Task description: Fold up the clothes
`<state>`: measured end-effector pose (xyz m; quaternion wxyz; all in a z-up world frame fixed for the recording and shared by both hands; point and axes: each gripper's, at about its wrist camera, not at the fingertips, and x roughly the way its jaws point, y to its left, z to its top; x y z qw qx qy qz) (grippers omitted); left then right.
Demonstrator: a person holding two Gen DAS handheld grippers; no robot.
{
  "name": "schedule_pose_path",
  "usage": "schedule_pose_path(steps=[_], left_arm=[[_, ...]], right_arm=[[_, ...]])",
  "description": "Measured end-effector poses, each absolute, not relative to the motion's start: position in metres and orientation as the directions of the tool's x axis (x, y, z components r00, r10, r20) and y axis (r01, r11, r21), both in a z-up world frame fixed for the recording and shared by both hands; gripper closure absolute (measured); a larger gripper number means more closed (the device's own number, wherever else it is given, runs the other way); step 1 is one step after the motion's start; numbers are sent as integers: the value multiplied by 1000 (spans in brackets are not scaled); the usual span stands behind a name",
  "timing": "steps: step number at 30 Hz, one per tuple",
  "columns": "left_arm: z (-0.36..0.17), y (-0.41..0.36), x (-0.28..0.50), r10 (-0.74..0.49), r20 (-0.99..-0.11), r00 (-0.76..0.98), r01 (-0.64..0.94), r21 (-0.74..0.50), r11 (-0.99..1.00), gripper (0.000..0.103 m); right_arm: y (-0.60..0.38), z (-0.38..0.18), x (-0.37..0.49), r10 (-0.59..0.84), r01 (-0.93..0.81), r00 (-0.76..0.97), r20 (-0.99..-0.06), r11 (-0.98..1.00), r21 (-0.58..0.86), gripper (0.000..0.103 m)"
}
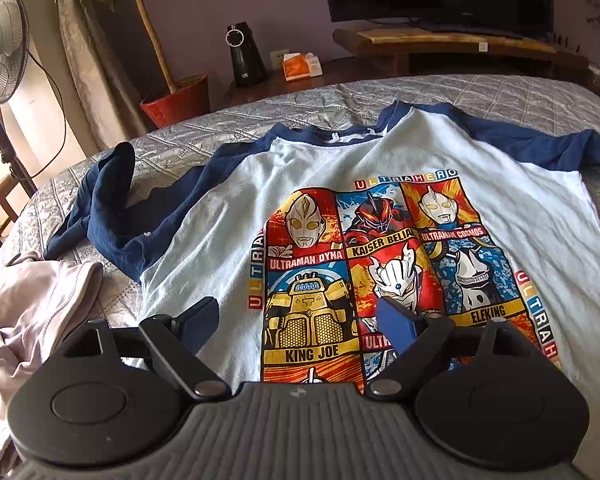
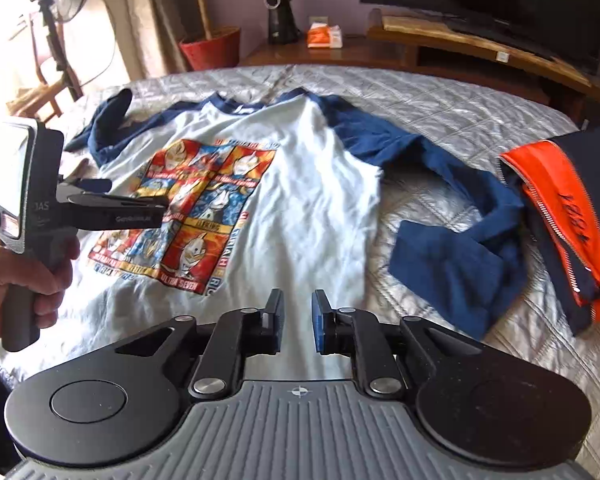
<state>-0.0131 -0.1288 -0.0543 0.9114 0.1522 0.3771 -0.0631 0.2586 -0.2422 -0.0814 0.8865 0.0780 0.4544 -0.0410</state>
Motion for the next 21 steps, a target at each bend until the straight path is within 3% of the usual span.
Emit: schedule_pose_path(steps=[2,4,7,8,9,10,14,15,16,18,21], left_arm=[[-53,-125,-14,-1,-707,707,230,229,946,15],[-52,-120,-12,-1,-711,703,224,221,949,15],[-49,-114,-9,13,-703,711,198,219,955,17],[-48,-113,-7,11,-703,711,187,204,961,18],[-47,-111,-5,2,-706,708,178,181,967,18],[-45,-110,-4,-13,-710,704,172,153,973,18],[-50,-113,-2,-7,-720,694,176,161,971,18],[-51,-114,-3,-5,-721,692,179,165,970,18],[-52,-114,-3,-6,-722,692,180,165,970,18],[-51,-114,-3,-9,-721,693,180,161,970,18],[-50,-111,-1,-16,-729,685,176,144,974,18]], right_arm=[[-243,-102,277,-11,120,527,-850,991,62,65],[-254,-113,290,-95,166,503,-859,986,-12,66],[-276,-82,321,-138,200,644,-752,980,-8,62],[-283,-71,334,-140,203,692,-708,979,4,56],[-286,-65,356,-120,186,723,-680,982,23,35],[-287,-64,380,-86,161,731,-677,986,48,21],[-269,-71,477,12,44,728,-685,997,64,42],[-260,-79,498,18,10,705,-709,999,35,50],[-253,-87,515,13,-14,689,-725,1000,5,67],[-244,-98,536,-3,-39,687,-727,998,-40,71],[-239,-110,565,-27,-51,663,-748,995,-81,69]])
